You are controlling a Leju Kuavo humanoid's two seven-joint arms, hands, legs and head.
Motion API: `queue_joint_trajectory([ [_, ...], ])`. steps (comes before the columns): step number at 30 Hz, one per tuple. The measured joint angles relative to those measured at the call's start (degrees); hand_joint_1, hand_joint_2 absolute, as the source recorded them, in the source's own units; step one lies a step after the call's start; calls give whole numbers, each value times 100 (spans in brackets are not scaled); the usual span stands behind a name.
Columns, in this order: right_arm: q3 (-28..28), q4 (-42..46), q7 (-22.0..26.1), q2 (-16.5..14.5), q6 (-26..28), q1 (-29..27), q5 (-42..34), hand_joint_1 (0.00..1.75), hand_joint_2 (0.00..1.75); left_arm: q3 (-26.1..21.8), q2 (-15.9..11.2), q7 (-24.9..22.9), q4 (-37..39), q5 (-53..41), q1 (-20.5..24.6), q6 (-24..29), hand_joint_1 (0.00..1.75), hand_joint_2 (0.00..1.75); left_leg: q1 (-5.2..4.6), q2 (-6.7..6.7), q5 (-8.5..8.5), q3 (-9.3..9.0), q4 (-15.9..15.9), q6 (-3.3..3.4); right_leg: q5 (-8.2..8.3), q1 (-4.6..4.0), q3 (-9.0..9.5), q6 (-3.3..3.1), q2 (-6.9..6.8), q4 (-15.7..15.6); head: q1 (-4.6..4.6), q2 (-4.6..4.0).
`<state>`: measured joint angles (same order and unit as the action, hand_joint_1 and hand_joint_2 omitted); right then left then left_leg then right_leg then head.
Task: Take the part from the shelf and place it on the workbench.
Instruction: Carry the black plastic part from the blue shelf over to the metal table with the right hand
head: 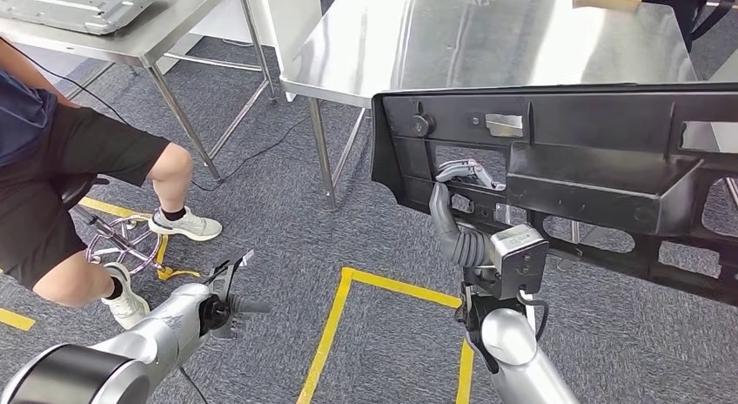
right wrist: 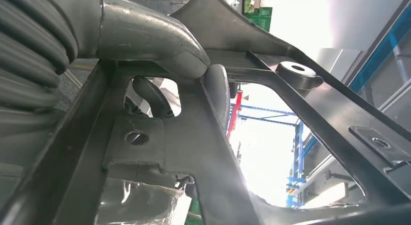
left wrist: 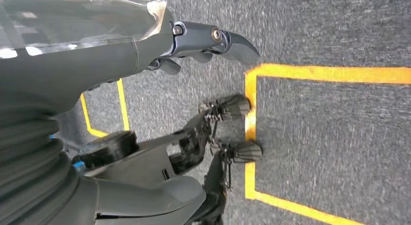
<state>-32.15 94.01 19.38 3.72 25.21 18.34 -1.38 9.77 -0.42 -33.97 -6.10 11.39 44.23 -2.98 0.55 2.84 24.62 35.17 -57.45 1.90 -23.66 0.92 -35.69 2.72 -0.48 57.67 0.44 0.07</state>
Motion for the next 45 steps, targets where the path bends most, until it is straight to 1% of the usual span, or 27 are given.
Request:
queue_joint_trajectory([
  [3, 0, 0, 1, 0, 0, -2, 0, 175, 175, 0, -2, 0, 0, 0, 0, 1, 0, 175, 7, 0, -22, -10, 31, -39, -2, -17, -8, -22, 0, 5, -1, 0],
  [5, 0, 0, 1, 0, 0, -2, 0, 175, 175, 0, -2, 0, 0, 0, 0, 1, 0, 175, 10, 0, -30, -11, 41, -100, -4, -25, -15, -44, -1, 12, 0, 0],
  [7, -1, 0, 1, 0, -1, -2, 0, 175, 175, 0, -1, 0, 0, 0, -1, 1, 0, 175, 14, 1, -31, -10, 46, -169, -6, -29, -20, -51, -1, 18, 1, 0],
  [9, -2, 0, 1, 0, -1, -3, 0, 175, 175, 0, 0, 0, 0, 0, -1, 1, 0, 175, 13, 0, -30, -9, 47, -192, -6, -28, -21, -51, -2, 20, 3, 0],
  [21, -7, 0, 1, 0, -1, -2, 0, 175, 175, 0, -2, 0, 0, 0, -1, 1, 0, 175, -33, -7, -27, 5, 28, -188, -5, 3, -19, -49, -11, 20, 3, 0],
  [45, -7, 0, 1, 0, -1, -3, 0, 175, 175, 0, -4, 0, 0, 0, -1, 1, 0, 175, -35, -7, -25, 5, 28, -184, -5, 14, -19, -49, -11, 19, 2, 0],
])
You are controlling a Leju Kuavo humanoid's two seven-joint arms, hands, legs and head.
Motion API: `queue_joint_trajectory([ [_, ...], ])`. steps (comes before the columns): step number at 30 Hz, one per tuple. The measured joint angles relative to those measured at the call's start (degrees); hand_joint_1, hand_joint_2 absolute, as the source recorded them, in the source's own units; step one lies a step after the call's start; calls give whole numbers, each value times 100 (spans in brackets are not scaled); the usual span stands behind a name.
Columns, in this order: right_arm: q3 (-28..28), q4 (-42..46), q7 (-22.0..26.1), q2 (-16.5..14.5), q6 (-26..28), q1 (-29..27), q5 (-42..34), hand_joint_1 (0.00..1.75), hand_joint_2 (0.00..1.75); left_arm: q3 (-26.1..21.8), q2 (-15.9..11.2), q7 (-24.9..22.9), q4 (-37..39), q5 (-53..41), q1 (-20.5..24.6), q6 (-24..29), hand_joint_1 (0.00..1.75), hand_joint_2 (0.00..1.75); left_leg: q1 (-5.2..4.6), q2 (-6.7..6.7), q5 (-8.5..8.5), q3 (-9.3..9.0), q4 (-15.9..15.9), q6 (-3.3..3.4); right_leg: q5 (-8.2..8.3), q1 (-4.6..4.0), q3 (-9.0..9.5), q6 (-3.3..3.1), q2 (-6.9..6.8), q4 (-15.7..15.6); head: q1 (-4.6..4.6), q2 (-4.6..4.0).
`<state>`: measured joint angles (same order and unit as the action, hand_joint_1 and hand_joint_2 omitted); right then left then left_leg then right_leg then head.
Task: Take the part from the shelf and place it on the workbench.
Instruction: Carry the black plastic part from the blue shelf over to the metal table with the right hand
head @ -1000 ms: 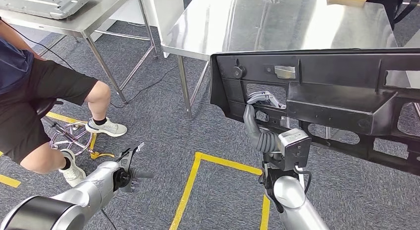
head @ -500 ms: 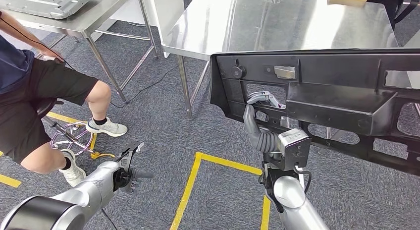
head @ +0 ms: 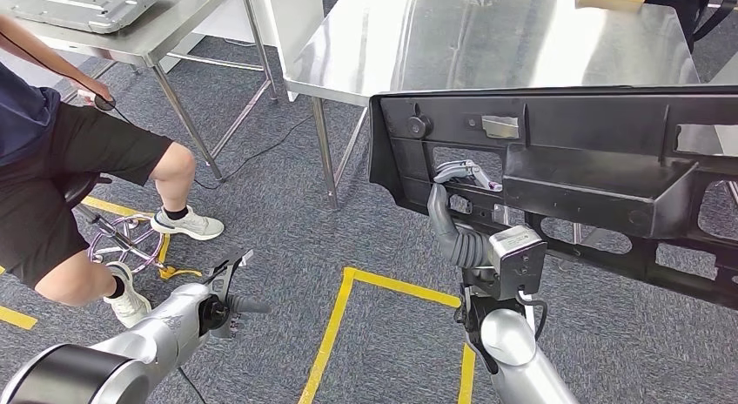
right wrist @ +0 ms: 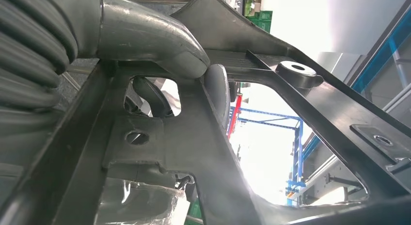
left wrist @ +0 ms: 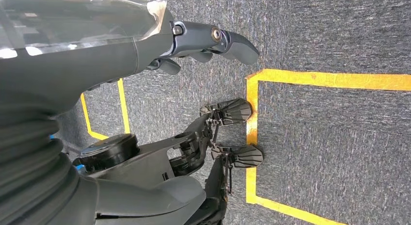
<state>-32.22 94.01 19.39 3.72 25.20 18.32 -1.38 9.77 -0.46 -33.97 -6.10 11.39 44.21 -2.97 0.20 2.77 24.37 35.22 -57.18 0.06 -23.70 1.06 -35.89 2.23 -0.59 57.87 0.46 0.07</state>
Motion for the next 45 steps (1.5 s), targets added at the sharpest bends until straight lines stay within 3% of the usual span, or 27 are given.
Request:
queue_joint_trajectory([
  [45, 0, 0, 0, 0, 1, -1, 0, 175, 175, 0, -3, 0, 0, 0, 0, 0, 0, 175, -3, -1, 7, 2, -5, 7, 0, 9, 0, 0, 0, -2, 0, 0],
])
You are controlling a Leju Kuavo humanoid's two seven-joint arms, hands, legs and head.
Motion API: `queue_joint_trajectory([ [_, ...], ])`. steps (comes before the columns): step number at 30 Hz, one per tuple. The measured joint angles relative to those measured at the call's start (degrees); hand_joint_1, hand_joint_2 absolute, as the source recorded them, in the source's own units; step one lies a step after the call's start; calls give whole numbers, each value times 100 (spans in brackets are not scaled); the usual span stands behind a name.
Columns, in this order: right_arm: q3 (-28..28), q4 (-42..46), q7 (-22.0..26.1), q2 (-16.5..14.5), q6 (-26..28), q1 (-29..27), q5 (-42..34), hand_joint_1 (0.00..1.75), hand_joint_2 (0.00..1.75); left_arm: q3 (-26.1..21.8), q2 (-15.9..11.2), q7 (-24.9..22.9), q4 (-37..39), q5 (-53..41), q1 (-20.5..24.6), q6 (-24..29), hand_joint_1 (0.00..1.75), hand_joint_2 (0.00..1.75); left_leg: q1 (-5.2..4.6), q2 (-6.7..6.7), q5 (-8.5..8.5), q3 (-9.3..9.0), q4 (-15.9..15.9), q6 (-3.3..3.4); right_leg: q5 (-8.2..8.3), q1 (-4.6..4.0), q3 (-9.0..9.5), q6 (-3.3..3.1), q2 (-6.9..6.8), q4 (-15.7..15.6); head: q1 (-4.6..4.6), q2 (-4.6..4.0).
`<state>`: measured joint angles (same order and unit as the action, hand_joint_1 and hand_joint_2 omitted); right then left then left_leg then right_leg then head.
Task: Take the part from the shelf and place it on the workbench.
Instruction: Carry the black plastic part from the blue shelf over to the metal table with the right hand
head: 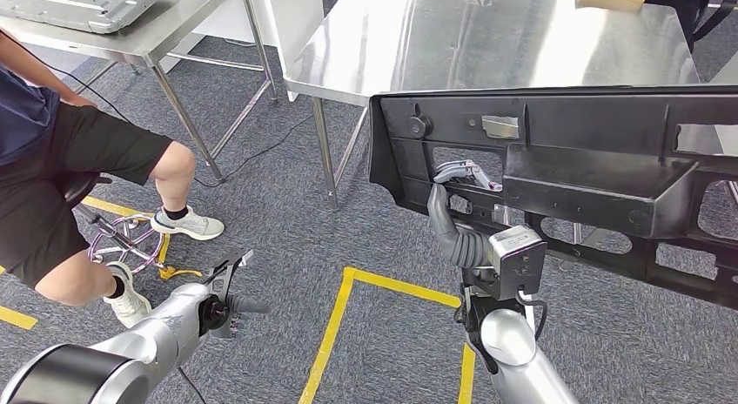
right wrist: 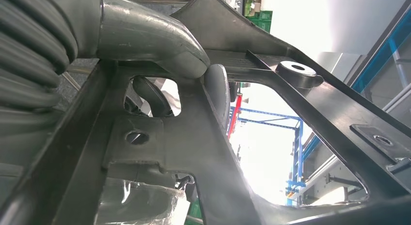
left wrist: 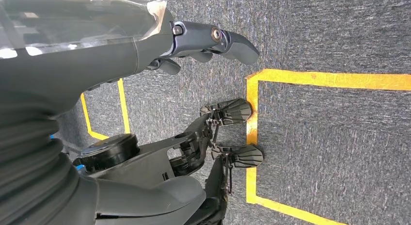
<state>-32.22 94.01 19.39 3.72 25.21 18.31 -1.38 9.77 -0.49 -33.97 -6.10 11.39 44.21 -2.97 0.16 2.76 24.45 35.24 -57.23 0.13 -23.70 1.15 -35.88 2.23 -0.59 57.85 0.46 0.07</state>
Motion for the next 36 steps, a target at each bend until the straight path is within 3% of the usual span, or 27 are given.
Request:
queue_joint_trajectory([
  [10, 0, 0, 0, -1, -1, -1, 0, 175, 175, 0, -13, 0, 0, 0, 0, 0, 0, 175, -17, 0, 60, 45, -81, 90, 2, 16, 3, 23, -1, -10, 0, 0],
  [14, 0, 0, 0, -10, -1, 2, 1, 175, 175, 0, -22, 0, 0, 0, 3, 1, 0, 175, 0, -7, 83, -7, -5, 197, 47, 14, 26, 142, 1, 32, 2, 0],
  [16, 0, 0, 0, -9, 0, 15, 3, 175, 175, 0, -11, 0, 0, 0, 14, 0, 0, 175, 29, -8, 72, -83, 24, 245, -88, 12, -115, 137, 11, 320, 16, 0],
  [18, -1, -2, 0, -7, 0, 17, 4, 175, 175, 0, -2, 0, 0, -1, 18, 2, 0, 175, 35, -11, 75, -102, 25, 258, -372, 13, -480, 80, 25, 1010, 28, 0],
  [20, 0, -9, 0, 1, -1, 1, 3, 175, 175, 0, 3, 0, 0, -1, 4, 3, 0, 175, 38, -22, 96, -115, 22, 246, -544, 17, -818, 89, 32, 1577, 32, 0],
  [21, 0, -13, 0, 5, -1, -6, 3, 175, 175, 0, 8, 0, 0, 0, -5, 2, 0, 175, 45, -27, 114, -133, 20, 228, -513, 25, -845, 128, 32, 1566, 33, 0],
  [22, 1, -14, 0, 8, -1, -9, 2, 175, 175, 0, 13, 0, 0, 0, -12, 1, 0, 175, 57, -31, 138, -159, 16, 202, -394, 38, -759, 186, 30, 1331, 33, 0],
  [24, 2, -16, 0, 9, -1, -9, 2, 175, 175, 0, 16, 0, 0, 0, -15, 1, 0, 175, 88, -33, 203, -234, 6, 130, -56, 56, -401, 278, 6, 525, 31, 0],
  [26, -1, -21, -1, 10, -1, -3, 2, 175, 175, 0, 12, 0, 0, 0, -6, 2, 0, 175, 96, -15, 272, -280, 1, 41, 63, 30, -177, 203, -34, 39, 35, 0],
  [28, -2, -24, -3, 13, 1, -2, 1, 175, 175, 0, 8, -1, 0, 0, -5, 2, 0, 175, 93, 6, 307, -315, -17, -44, 21, 6, -123, 39, -34, -1, 14, 0],
  [30, 1, -23, -4, 10, 1, -1, 0, 175, 175, 0, 11, -1, -1, 1, -4, -1, 0, 175, 119, -36, 316, -273, -162, -93, 15, 30, -39, -50, 12, 2, -18, 0],
  [32, 1, -22, -2, -3, 1, 13, 0, 175, 175, -1, 12, 0, 0, 3, 1, -2, 0, 175, 142, -152, 401, 46, -675, -116, -40, 40, 52, -134, 58, -7, -39, 0],
  [34, 0, -22, 0, -12, 1, 16, 1, 175, 175, -2, -2, -1, 3, 3, -17, 4, 0, 175, 142, -240, 648, 558, -1378, -138, -114, 12, 121, -214, 109, -8, -60, 0],
  [36, -2, -22, 0, -13, -1, 2, 1, 175, 175, -2, -15, -2, 7, 1, -40, 7, 0, 175, 138, -261, 744, 894, -1620, -125, -199, -24, 216, -246, 167, -7, -66, 0],
])
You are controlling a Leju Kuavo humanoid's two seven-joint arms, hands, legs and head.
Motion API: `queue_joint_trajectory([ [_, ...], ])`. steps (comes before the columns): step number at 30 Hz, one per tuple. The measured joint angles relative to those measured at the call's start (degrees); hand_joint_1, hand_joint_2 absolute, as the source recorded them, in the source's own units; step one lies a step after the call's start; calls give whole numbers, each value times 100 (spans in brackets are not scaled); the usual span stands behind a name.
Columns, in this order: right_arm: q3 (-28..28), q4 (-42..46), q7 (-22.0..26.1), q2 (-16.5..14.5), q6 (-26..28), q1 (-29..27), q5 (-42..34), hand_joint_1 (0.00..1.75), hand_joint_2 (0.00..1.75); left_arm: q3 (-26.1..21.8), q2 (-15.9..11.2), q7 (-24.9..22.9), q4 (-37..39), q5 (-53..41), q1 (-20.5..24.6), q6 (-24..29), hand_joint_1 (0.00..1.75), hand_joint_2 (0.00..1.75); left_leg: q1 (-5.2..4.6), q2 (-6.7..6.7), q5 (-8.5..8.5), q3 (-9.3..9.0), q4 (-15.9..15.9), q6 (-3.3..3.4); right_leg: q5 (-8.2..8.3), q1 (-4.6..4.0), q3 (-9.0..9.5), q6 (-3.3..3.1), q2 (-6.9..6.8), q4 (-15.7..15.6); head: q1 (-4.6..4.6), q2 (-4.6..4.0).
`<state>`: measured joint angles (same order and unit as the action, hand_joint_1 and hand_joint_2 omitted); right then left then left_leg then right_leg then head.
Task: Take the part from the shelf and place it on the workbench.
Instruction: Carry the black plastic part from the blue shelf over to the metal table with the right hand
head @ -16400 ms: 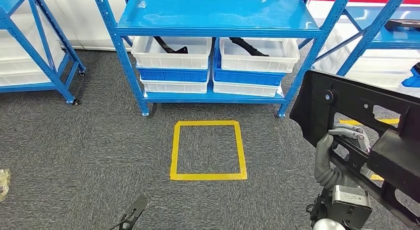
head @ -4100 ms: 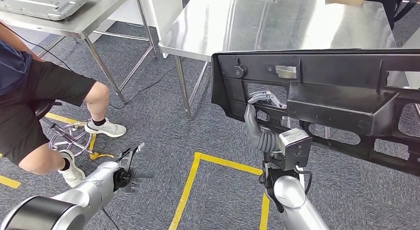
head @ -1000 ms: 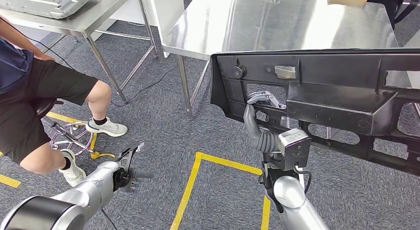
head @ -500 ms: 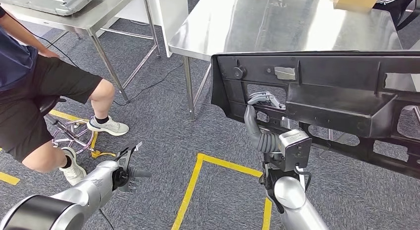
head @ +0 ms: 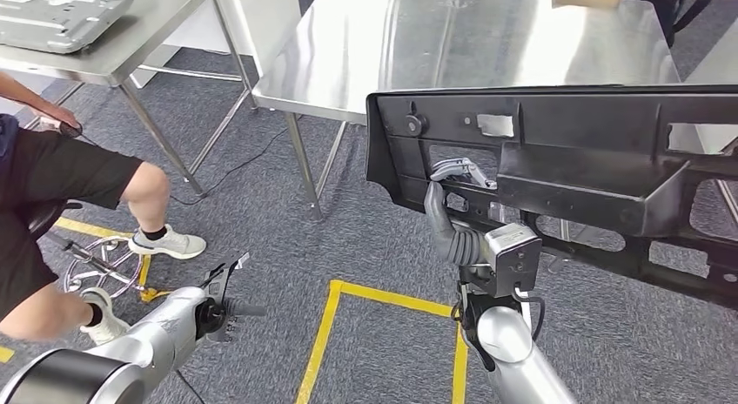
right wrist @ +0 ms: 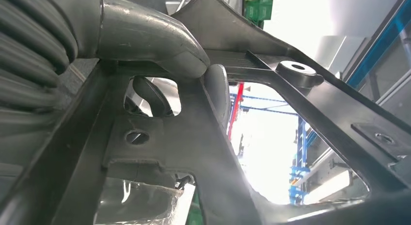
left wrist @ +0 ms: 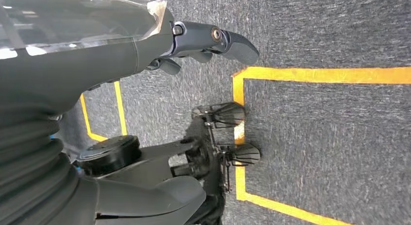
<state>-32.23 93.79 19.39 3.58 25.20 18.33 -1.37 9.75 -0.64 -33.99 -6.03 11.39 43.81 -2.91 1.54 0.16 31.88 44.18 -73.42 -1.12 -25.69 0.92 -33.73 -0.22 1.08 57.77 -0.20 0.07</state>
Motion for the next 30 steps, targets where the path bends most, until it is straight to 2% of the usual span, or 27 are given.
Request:
queue_joint_trajectory([
  [1, -1, 0, -1, 0, 1, -5, -1, 175, 175, 0, -2, 1, 1, -1, -5, 0, 0, 175, -10, -4, -132, 15, 168, 32, -50, -18, 65, 0, 25, -1, -1, 0],
  [2, -1, 0, -1, -1, 1, -7, -1, 175, 175, -1, -4, 1, 2, -1, -4, 0, 0, 175, -29, -12, -387, -68, 512, 84, -105, -34, 142, 1, 45, -3, -1, 0],
  [3, -1, -1, -1, -1, 1, -7, -1, 175, 175, 0, -8, 2, 2, 0, -1, 0, 0, 175, -59, -28, -713, -192, 926, 156, -161, -40, 209, 7, 62, -8, 0, 0],
  [4, -1, -3, -2, -2, 1, -7, -1, 175, 175, 0, -14, 2, 3, 1, 3, 0, 0, 175, -93, -42, -952, -308, 1274, 213, -212, -53, 267, 23, 80, -21, 13, 0],
  [5, -1, -4, -1, -2, 0, -7, 0, 175, 175, 0, -20, 2, 2, 1, 11, 0, 0, 175, -129, -52, -1109, -403, 1511, 257, -251, -57, 303, 46, 95, -42, 21, 0],
  [6, -1, -6, -2, -2, 0, -9, 0, 175, 175, 0, -25, 2, 2, 1, 17, 0, 0, 175, -160, -55, -1163, -455, 1623, 291, -266, -59, 330, 78, 103, -48, 27, 0],
  [8, -1, -5, 0, -3, 0, -7, 1, 175, 175, 0, -26, 2, -1, 0, 34, 0, 0, 175, -177, -35, -1122, -566, 1691, 330, -256, -68, 352, 145, 97, -30, 27, 0],
  [9, -1, -5, 0, -3, 1, -2, 3, 175, 175, 0, -24, 2, -2, -1, 40, 0, 0, 175, -166, -31, -1114, -632, 1735, 358, -239, -73, 314, 169, 68, 77, 28, 0],
  [10, -1, -4, 1, -3, 1, 9, 5, 175, 175, 0, -22, 2, -2, -1, 48, 1, 0, 175, -152, -27, -1097, -701, 1765, 384, -240, -74, 200, 185, 37, 271, 34, 0],
  [11, 0, -4, 0, -2, 1, 15, 5, 175, 175, 0, -20, 2, -3, -1, 53, 1, 0, 175, -137, -29, -1074, -758, 1790, 403, -279, -73, 7, 188, 7, 569, 39, 0],
  [13, 0, -4, 0, 5, 1, 12, 6, 175, 175, 0, -14, 2, -3, -1, 49, -2, 0, 175, -137, -35, -1001, -818, 1797, 426, -492, -57, -485, 177, -22, 1257, 46, 0],
  [14, -1, -4, 0, 10, 1, 2, 6, 175, 175, -1, -9, 2, -2, -1, 35, -3, 0, 175, -136, -38, -958, -853, 1796, 420, -612, -45, -700, 184, -26, 1482, 47, 0],
  [15, -1, -4, 0, 14, 1, -6, 6, 175, 175, 0, -3, 2, -2, -1, 17, -4, 0, 175, -134, -41, -911, -902, 1794, 409, -665, -29, -832, 216, -30, 1541, 48, 0],
  [16, -1, -4, 0, 17, 1, -12, 6, 175, 175, 0, 2, 2, -1, -1, 1, -4, 0, 175, -129, -44, -857, -964, 1791, 393, -606, -12, -864, 281, -39, 1407, 48, 0],
  [17, -1, -4, 0, 19, 0, -13, 5, 175, 175, 0, 7, 2, -1, -1, -9, -4, 0, 175, -120, -45, -798, -1036, 1784, 372, -426, 7, -796, 367, -54, 1079, 48, 0],
  [18, -1, -5, 0, 21, 0, -14, 5, 175, 175, 1, 12, 2, 0, -1, -12, -4, 0, 175, -115, -46, -734, -1101, 1774, 344, -146, 28, -677, 459, -84, 644, 50, 0],
  [19, -1, -9, 1, 23, 0, -14, 4, 175, 175, 0, 15, 2, 2, -1, -12, -4, 0, 175, -115, -44, -671, -1157, 1751, 312, 112, 32, -575, 499, -126, 267, 58, 0],
  [20, -3, -13, -1, 26, 0, -15, 3, 175, 175, 0, 16, 1, 4, -1, -5, -4, 0, 175, -122, -42, -616, -1184, 1734, 276, 309, 27, -488, 470, -156, 5, 64, 0],
  [21, -4, -16, -2, 28, 0, -16, 2, 175, 175, 0, 14, 1, 7, -1, 0, -4, 0, 175, -131, -38, -575, -1197, 1716, 241, 425, 18, -448, 401, -174, -116, 65, 0],
  [23, -3, -16, -3, 30, 0, -11, 1, 175, 175, -1, 11, 1, 8, -1, 13, -4, 0, 175, -135, -32, -524, -1215, 1697, 182, 432, 6, -392, 224, -153, -116, 55, 0],
  [25, -1, -13, -1, 27, 0, -3, 0, 175, 175, -1, 17, 2, 7, 1, 18, -7, 0, 175, -111, -29, -491, -1128, 1489, 133, 394, 25, -305, 141, -126, -127, 43, 0],
  [26, -1, -11, 0, 25, 1, -1, 0, 175, 175, -1, 19, 2, 7, 2, 19, -7, 0, 175, -100, -28, -437, -974, 1223, 104, 364, 33, -253, 99, -115, -133, 38, 0],
  [28, -1, -11, 0, 19, 1, -3, -1, 175, 175, -1, 16, 1, 13, 3, 9, -5, 0, 175, -92, -29, -209, -489, 496, 56, 300, 23, -179, 21, -96, -136, 27, 0],
  [29, -1, -11, 0, 16, 1, -7, 0, 175, 175, 0, 13, 1, 18, 3, 0, -1, 0, 175, -91, -29, -94, -247, 200, 43, 267, 12, -148, 1, -82, -136, 25, 0],
  [30, -1, -11, 0, 15, 1, -11, 1, 175, 175, 0, 11, 0, 22, 2, -8, 0, 0, 175, -91, -29, -66, -77, 62, 46, 233, 1, -113, -7, -65, -136, 21, 0],
])
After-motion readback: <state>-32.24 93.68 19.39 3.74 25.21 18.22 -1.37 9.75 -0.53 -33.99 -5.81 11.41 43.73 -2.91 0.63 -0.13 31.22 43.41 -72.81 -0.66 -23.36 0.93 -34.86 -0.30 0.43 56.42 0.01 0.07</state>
